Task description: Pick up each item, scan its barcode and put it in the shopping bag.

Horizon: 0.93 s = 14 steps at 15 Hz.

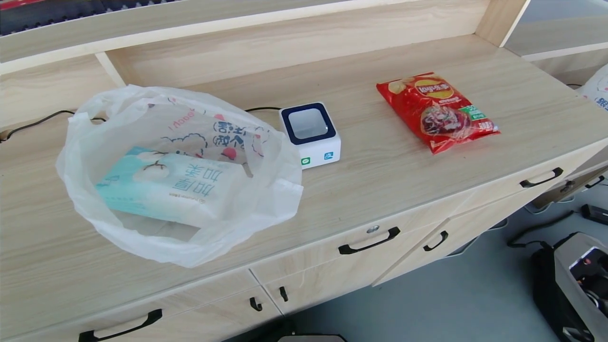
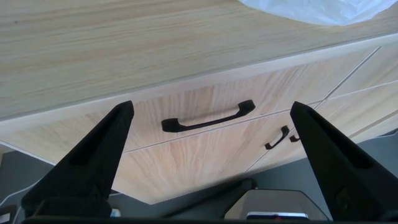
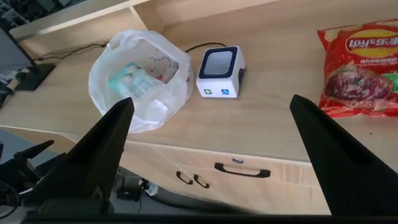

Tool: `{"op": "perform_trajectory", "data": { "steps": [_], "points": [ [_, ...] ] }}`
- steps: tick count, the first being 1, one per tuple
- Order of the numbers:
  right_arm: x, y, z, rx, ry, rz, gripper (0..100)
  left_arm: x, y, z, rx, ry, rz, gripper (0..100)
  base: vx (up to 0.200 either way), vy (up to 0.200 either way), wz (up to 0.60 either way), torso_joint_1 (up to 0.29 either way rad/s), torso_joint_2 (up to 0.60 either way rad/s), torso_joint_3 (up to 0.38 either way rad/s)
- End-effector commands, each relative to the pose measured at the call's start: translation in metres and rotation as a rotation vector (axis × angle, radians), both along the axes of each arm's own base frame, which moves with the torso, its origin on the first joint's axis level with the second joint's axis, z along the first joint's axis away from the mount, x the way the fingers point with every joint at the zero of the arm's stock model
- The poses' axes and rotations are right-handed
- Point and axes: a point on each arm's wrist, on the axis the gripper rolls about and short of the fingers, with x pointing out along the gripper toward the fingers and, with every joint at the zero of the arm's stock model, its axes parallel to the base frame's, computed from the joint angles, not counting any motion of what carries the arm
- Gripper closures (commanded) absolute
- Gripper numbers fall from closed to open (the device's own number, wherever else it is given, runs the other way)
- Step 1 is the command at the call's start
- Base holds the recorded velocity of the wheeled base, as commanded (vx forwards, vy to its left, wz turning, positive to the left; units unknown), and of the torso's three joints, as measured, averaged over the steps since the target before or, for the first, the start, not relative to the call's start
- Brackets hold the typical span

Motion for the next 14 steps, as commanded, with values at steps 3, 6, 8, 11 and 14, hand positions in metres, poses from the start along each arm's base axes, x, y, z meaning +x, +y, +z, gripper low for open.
{"op": "perform_trajectory", "data": {
  "steps": [3, 6, 8, 11, 14],
  "points": [
    [0.056, -0.004, 0.013, -0.087, 0.067, -0.017, 0, 0.000, 0.000, 0.000, 0.000, -0.001, 0.001, 0, 0.000, 0.000, 0.00, 0.000, 0.00, 0.000],
    [0.083, -0.021, 0.010, -0.023, 0.373, -0.150, 0, 0.000, 0.000, 0.000, 0.000, -0.001, 0.001, 0, 0.000, 0.000, 0.00, 0.000, 0.00, 0.000],
    [0.107, -0.025, 0.015, -0.083, 0.376, -0.156, 0, 0.000, 0.000, 0.000, 0.000, -0.001, 0.001, 0, 0.000, 0.000, 0.00, 0.000, 0.00, 0.000],
    [0.180, -0.024, 0.007, -0.280, 0.220, -0.152, 0, 0.000, 0.000, 0.000, 0.000, -0.001, -0.001, 0, 0.000, 0.000, 0.00, 0.000, 0.00, 0.000],
    [0.247, -0.025, -0.002, -0.412, 0.132, -0.206, 0, 0.000, 0.000, 0.000, 0.000, -0.001, 0.001, 0, 0.000, 0.000, 0.00, 0.000, 0.00, 0.000]
  ]
}}
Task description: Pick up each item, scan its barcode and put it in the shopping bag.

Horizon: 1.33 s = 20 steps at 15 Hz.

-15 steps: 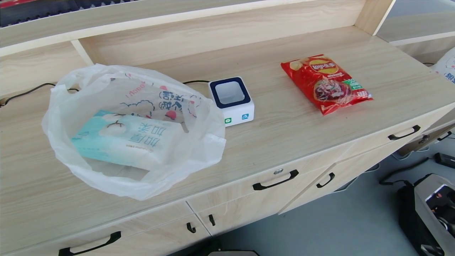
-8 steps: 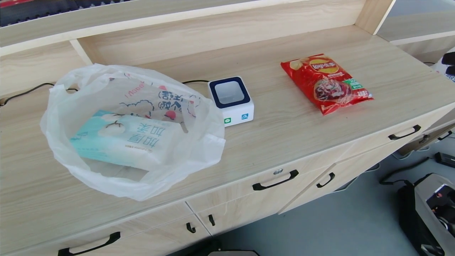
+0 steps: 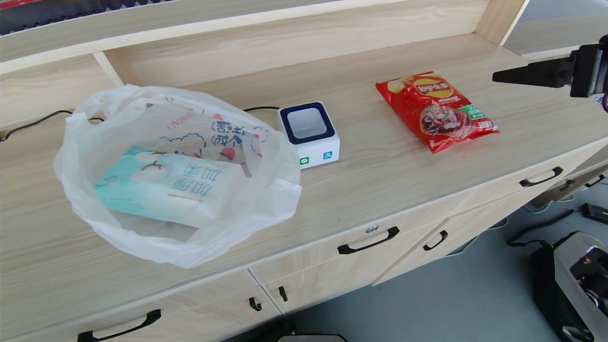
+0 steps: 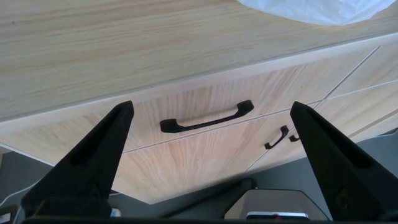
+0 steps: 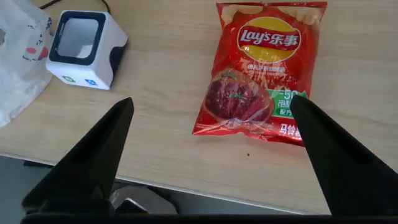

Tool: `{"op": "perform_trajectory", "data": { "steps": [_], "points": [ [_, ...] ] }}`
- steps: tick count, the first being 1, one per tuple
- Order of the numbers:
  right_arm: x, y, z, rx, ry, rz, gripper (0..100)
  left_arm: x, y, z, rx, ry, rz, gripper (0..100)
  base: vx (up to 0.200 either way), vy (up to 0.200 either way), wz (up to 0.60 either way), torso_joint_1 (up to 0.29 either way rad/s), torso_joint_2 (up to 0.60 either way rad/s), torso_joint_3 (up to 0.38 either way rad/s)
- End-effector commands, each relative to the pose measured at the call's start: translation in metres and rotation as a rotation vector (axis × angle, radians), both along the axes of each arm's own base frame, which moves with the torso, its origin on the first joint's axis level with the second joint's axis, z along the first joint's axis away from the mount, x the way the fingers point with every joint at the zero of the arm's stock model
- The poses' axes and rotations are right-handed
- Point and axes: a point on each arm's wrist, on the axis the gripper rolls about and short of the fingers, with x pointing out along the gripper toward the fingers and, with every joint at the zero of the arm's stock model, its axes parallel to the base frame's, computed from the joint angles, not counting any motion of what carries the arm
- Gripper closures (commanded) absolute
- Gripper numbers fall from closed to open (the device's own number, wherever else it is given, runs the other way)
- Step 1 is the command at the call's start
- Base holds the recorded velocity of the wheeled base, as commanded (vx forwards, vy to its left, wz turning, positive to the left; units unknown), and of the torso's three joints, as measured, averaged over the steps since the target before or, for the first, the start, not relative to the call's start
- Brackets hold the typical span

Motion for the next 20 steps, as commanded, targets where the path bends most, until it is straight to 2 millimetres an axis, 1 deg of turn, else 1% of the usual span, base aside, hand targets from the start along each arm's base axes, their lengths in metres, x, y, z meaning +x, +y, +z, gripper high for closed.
{"op": "perform_trajectory", "data": {
  "steps": [1, 3, 4, 5, 6, 7, 9, 12, 16, 18, 20],
  "points": [
    [0.077, -0.001, -0.025, -0.093, 0.011, -0.005, 0, 0.000, 0.000, 0.000, 0.000, -0.001, 0.000, 0, 0.000, 0.000, 0.00, 0.000, 0.00, 0.000],
    [0.102, -0.008, -0.035, -0.143, 0.034, -0.008, 0, 0.000, 0.000, 0.000, 0.000, -0.001, -0.001, 0, 0.000, 0.000, 0.00, 0.000, 0.00, 0.000],
    [0.114, -0.017, -0.039, -0.171, 0.036, -0.024, 0, 0.000, 0.000, 0.000, 0.000, -0.001, 0.000, 0, 0.000, 0.000, 0.00, 0.000, 0.00, 0.000],
    [0.119, -0.022, -0.039, -0.182, 0.028, -0.032, 0, 0.000, 0.000, 0.000, 0.000, -0.001, -0.001, 0, 0.000, 0.000, 0.00, 0.000, 0.00, 0.000],
    [0.135, -0.033, -0.054, -0.204, 0.069, -0.040, 0, 0.000, 0.000, 0.000, 0.000, -0.001, 0.000, 0, 0.000, 0.000, 0.00, 0.000, 0.00, 0.000],
    [0.142, -0.035, -0.071, -0.219, 0.136, -0.030, 0, 0.000, 0.000, 0.000, 0.000, -0.001, 0.000, 0, 0.000, 0.000, 0.00, 0.000, 0.00, 0.000],
    [0.146, -0.034, -0.095, -0.240, 0.273, 0.002, 0, 0.000, 0.000, 0.000, 0.000, -0.001, -0.001, 0, 0.000, 0.000, 0.00, 0.000, 0.00, 0.000],
    [0.158, -0.035, -0.113, -0.244, 0.311, 0.014, 0, 0.000, 0.000, 0.000, 0.000, -0.001, 0.000, 0, 0.000, 0.000, 0.00, 0.000, 0.00, 0.000],
    [0.157, -0.031, -0.112, -0.245, 0.305, 0.022, 0, 0.000, 0.000, 0.000, 0.000, -0.001, 0.000, 0, 0.000, 0.000, 0.00, 0.000, 0.00, 0.000],
    [0.151, -0.031, -0.101, -0.245, 0.276, 0.024, 0, 0.000, 0.000, 0.000, 0.000, -0.001, 0.000, 0, 0.000, 0.000, 0.00, 0.000, 0.00, 0.000],
    [0.138, -0.030, -0.080, -0.244, 0.215, 0.024, 0, 0.000, 0.000, 0.000, 0.000, -0.001, -0.001, 0, 0.000, 0.000, 0.00, 0.000, 0.00, 0.000]
  ]
}}
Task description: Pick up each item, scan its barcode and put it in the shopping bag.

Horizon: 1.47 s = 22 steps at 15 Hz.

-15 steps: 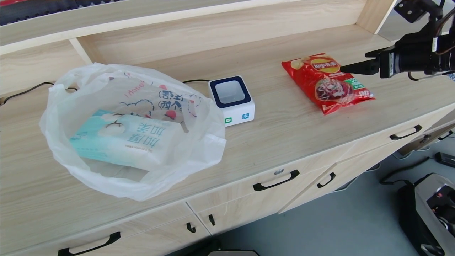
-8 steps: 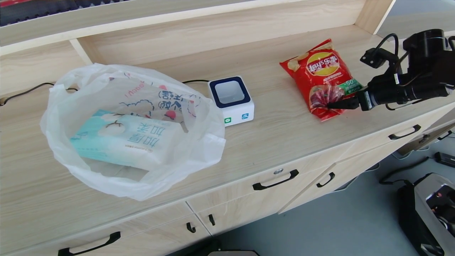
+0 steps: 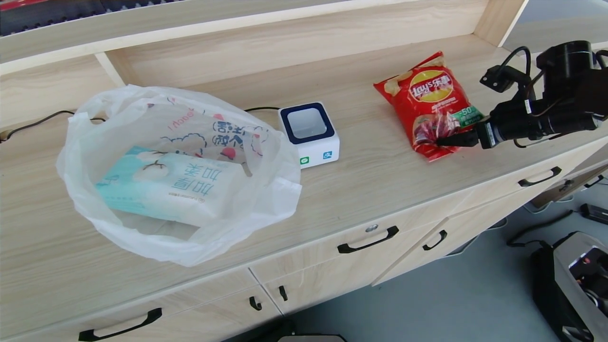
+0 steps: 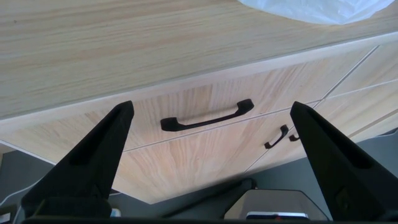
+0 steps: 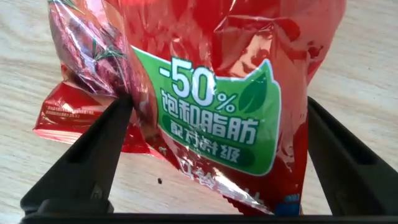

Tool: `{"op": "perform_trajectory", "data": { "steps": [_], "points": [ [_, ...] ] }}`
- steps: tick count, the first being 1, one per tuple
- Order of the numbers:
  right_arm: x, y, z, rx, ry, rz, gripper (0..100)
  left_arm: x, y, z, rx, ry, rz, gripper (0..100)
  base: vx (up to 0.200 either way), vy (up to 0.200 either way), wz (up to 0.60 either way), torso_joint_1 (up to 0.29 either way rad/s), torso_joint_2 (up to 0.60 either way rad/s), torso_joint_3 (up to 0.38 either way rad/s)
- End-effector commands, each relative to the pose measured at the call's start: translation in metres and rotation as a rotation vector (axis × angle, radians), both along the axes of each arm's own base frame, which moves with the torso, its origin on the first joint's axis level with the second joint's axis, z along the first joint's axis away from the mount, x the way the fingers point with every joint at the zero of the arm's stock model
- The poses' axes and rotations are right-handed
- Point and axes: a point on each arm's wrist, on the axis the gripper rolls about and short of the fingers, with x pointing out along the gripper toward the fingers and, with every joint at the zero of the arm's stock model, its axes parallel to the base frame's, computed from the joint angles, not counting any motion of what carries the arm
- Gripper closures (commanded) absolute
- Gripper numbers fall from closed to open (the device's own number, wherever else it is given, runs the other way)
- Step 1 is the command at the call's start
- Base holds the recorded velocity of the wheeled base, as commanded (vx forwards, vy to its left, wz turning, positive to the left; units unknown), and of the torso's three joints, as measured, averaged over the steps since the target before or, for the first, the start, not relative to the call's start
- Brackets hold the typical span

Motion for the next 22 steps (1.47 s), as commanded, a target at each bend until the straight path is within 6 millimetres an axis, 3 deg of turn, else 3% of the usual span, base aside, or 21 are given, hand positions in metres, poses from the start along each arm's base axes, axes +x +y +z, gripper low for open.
{"op": "perform_trajectory", "data": {
  "steps": [1, 3, 4, 5, 7, 8, 10, 14, 22],
  "points": [
    [-0.017, 0.001, 0.028, 0.000, -0.094, 0.007, 0, 0.000, 0.000, 0.000, 0.000, -0.001, -0.001, 0, 0.000, 0.000, 0.00, 0.000, 0.00, 0.000],
    [-0.037, 0.003, 0.053, 0.002, -0.158, 0.015, 0, 0.000, 0.000, 0.000, 0.000, -0.001, 0.001, 0, 0.000, 0.000, 0.00, 0.000, 0.00, 0.000],
    [-0.057, 0.007, 0.075, -0.002, -0.218, 0.026, 0, 0.000, 0.000, 0.000, 0.000, -0.001, 0.001, 0, 0.000, 0.000, 0.00, 0.000, 0.00, 0.000],
    [-0.065, 0.010, 0.082, -0.003, -0.240, 0.032, 0, 0.000, 0.000, 0.000, 0.000, -0.001, 0.001, 0, 0.000, 0.000, 0.00, 0.000, 0.00, 0.000],
    [-0.117, 0.021, 0.126, -0.012, -0.388, 0.057, 0, 0.000, 0.000, 0.000, 0.000, -0.001, 0.001, 0, 0.000, 0.000, 0.00, 0.000, 0.00, 0.000],
    [-0.129, 0.022, 0.140, -0.017, -0.469, 0.061, 0, 0.000, 0.000, 0.000, 0.000, -0.001, 0.001, 0, 0.000, 0.000, 0.00, 0.000, 0.00, 0.000],
    [-0.117, 0.022, 0.135, -0.015, -0.542, 0.064, 0, 0.000, 0.000, 0.000, 0.000, -0.001, -0.001, 0, 0.000, 0.000, 0.00, 0.000, 0.00, 0.000],
    [-0.080, 0.054, 0.112, 0.021, -0.506, 0.137, 0, 0.000, 0.000, 0.000, 0.000, -0.001, 0.001, 0, 0.000, 0.000, 0.00, 0.000, 0.00, 0.000],
    [-0.032, 0.054, 0.078, 0.002, -0.425, 0.103, 0, 0.000, 0.000, 0.000, 0.000, -0.001, -0.001, 0, 0.000, 0.000, 0.00, 0.000, 0.00, 0.000]
  ]
}}
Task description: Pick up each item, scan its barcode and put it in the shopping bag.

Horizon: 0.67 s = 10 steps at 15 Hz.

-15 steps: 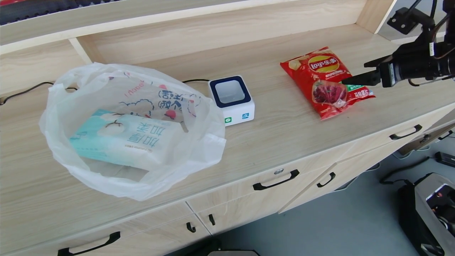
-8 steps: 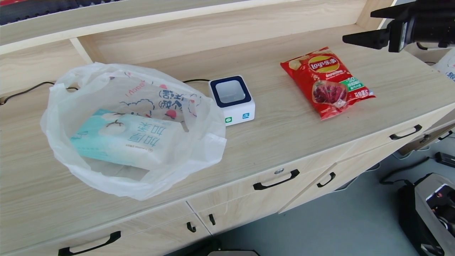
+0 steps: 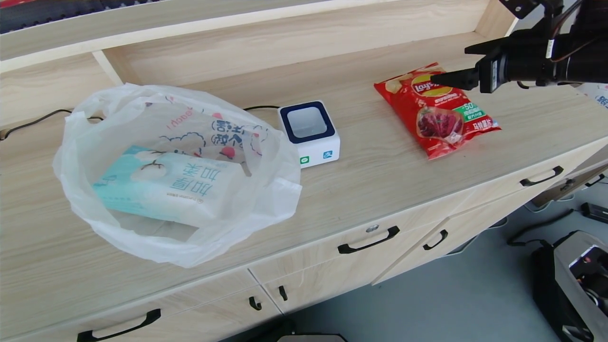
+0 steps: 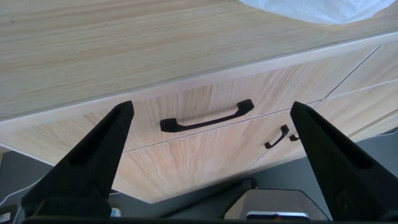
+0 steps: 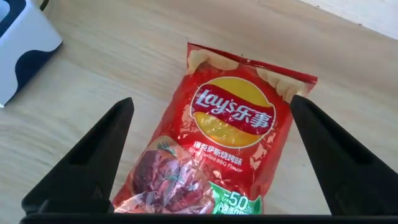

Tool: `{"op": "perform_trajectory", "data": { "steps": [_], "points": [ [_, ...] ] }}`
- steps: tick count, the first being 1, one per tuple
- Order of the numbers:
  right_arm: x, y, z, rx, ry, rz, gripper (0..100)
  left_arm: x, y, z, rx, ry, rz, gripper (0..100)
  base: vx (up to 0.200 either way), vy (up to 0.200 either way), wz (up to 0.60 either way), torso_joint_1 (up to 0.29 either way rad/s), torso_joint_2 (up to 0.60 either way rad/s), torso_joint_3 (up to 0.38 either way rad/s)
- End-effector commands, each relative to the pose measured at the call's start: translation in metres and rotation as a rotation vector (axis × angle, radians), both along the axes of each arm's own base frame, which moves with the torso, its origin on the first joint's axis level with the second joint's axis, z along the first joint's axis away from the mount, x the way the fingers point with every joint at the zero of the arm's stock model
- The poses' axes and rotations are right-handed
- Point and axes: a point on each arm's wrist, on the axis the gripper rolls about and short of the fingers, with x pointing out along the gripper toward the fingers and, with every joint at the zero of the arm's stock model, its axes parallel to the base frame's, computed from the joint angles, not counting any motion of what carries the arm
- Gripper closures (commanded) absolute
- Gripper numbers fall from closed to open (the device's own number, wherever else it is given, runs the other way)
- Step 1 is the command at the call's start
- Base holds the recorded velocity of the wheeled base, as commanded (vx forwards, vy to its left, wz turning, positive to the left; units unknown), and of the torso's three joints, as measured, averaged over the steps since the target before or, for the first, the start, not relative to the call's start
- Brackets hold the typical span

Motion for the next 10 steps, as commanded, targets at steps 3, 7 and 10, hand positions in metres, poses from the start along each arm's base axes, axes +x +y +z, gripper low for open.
{"op": "perform_trajectory", "data": {
  "steps": [3, 7, 10],
  "points": [
    [0.017, -0.005, -0.017, -0.006, 0.045, -0.035, 0, 0.000, 0.000, 0.000, 0.000, -0.001, 0.000, 0, 0.000, 0.000, 0.00, 0.000, 0.00, 0.000],
    [0.021, -0.006, -0.023, -0.010, 0.061, -0.055, 0, 0.000, 0.000, 0.000, 0.000, -0.001, 0.000, 0, 0.000, 0.000, 0.00, 0.000, 0.00, 0.000],
    [0.026, -0.005, -0.031, -0.013, 0.087, -0.058, 0, 0.000, 0.000, 0.000, 0.000, -0.001, 0.000, 0, 0.000, 0.000, 0.00, 0.000, 0.00, 0.000]
  ]
}}
